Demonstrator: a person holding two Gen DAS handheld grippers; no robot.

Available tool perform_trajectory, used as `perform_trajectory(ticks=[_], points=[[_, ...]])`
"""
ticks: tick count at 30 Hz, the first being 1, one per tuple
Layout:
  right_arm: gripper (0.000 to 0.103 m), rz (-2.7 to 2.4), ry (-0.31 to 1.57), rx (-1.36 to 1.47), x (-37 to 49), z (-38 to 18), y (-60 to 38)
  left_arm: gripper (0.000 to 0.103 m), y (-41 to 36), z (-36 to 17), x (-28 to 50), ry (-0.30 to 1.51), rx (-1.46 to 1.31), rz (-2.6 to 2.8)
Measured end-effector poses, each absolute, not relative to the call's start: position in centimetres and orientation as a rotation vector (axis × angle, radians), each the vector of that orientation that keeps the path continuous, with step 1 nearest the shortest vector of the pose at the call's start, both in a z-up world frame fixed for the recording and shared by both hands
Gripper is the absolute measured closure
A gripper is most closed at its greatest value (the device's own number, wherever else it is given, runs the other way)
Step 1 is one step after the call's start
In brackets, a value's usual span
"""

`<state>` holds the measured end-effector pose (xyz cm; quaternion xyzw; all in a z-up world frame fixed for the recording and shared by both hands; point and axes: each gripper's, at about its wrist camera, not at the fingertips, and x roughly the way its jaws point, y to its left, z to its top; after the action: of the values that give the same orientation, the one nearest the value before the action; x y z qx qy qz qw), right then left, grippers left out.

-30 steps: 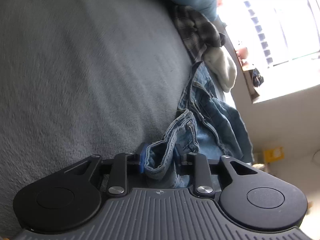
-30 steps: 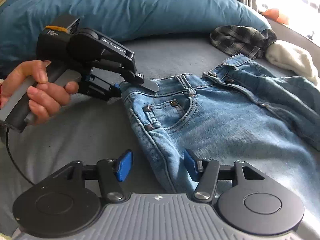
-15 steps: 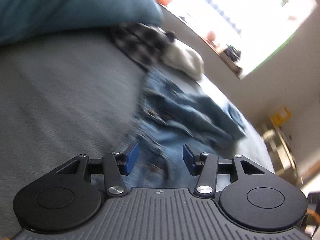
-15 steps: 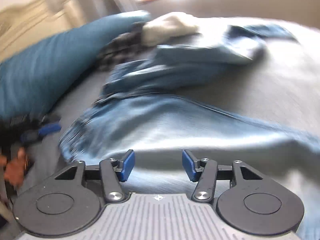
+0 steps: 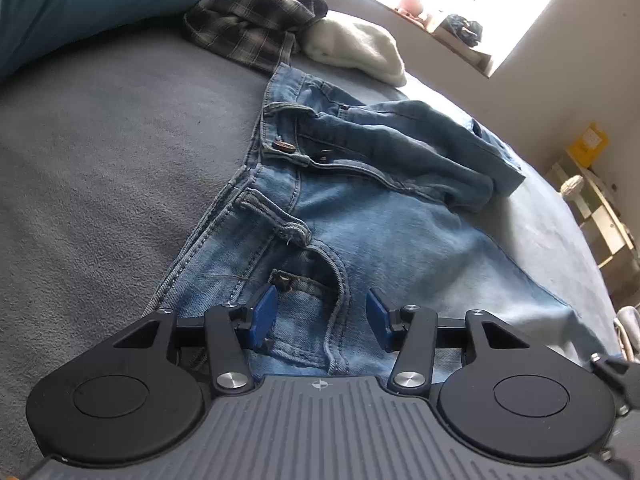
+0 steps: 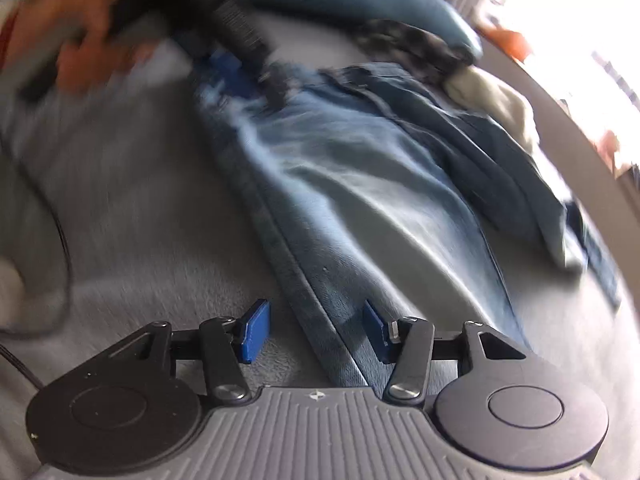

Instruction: Fold clothes

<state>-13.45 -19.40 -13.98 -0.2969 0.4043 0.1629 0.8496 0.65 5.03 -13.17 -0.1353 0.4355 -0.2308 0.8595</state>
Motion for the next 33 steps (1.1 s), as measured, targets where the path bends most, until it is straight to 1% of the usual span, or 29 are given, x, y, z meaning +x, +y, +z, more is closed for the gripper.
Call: perform_trajectory(ticks=[2, 3, 5, 9, 11, 16, 18, 23, 26, 29, 33], points=[[0.073, 0.358, 0.818, -0.670, -13.5, -14.2, -19.1, 0.054, 5.1, -13.2, 0.8, 0.914, -0.287, -0.485], [0.091, 0.347, 0.813, -0.660, -13.3, -13.8, -19.2, 0.054, 5.2, -13.3, 0.9, 0.914, -0.288, -0.482], [0.096, 0.327, 0.804, -0.637, -12.9, -13.0, -19.5, 0.054, 5.4, -13.4, 1.0, 0.913, -0.289, -0.472], [0.097, 0.423, 0.869, -0.551, -12.8, -10.4, -20.8, 0.054, 5.9, -13.6, 1.4, 0.920, -0.320, -0.475], [0.097, 0.471, 0.916, -0.525, -12.7, -10.1, -21.1, 0.054, 5.8, -13.7, 1.4, 0.917, -0.315, -0.477], [0.096, 0.515, 1.050, -0.445, -11.8, -12.6, -21.1, 0.054, 5.4, -13.7, 1.4, 0.911, -0.290, -0.481], [0.094, 0.496, 1.065, -0.397, -11.3, -12.9, -21.2, 0.054, 5.5, -13.6, 1.4, 0.908, -0.286, -0.486], [0.090, 0.470, 1.015, -0.335, -12.4, -10.7, -22.1, 0.054, 6.4, -12.5, 0.8, 0.856, -0.302, -0.470], [0.088, 0.426, 0.963, -0.230, -12.7, -9.1, -23.8, 0.054, 7.0, -11.1, -0.1, 0.783, -0.292, -0.449], [0.087, 0.357, 0.933, -0.083, -12.8, -8.3, -26.1, 0.053, 6.8, -9.9, -0.8, 0.726, -0.282, -0.484], [0.086, 0.278, 0.928, 0.138, -12.7, -8.2, -29.4, 0.052, 4.9, -9.0, -1.2, 0.705, -0.250, -0.567]])
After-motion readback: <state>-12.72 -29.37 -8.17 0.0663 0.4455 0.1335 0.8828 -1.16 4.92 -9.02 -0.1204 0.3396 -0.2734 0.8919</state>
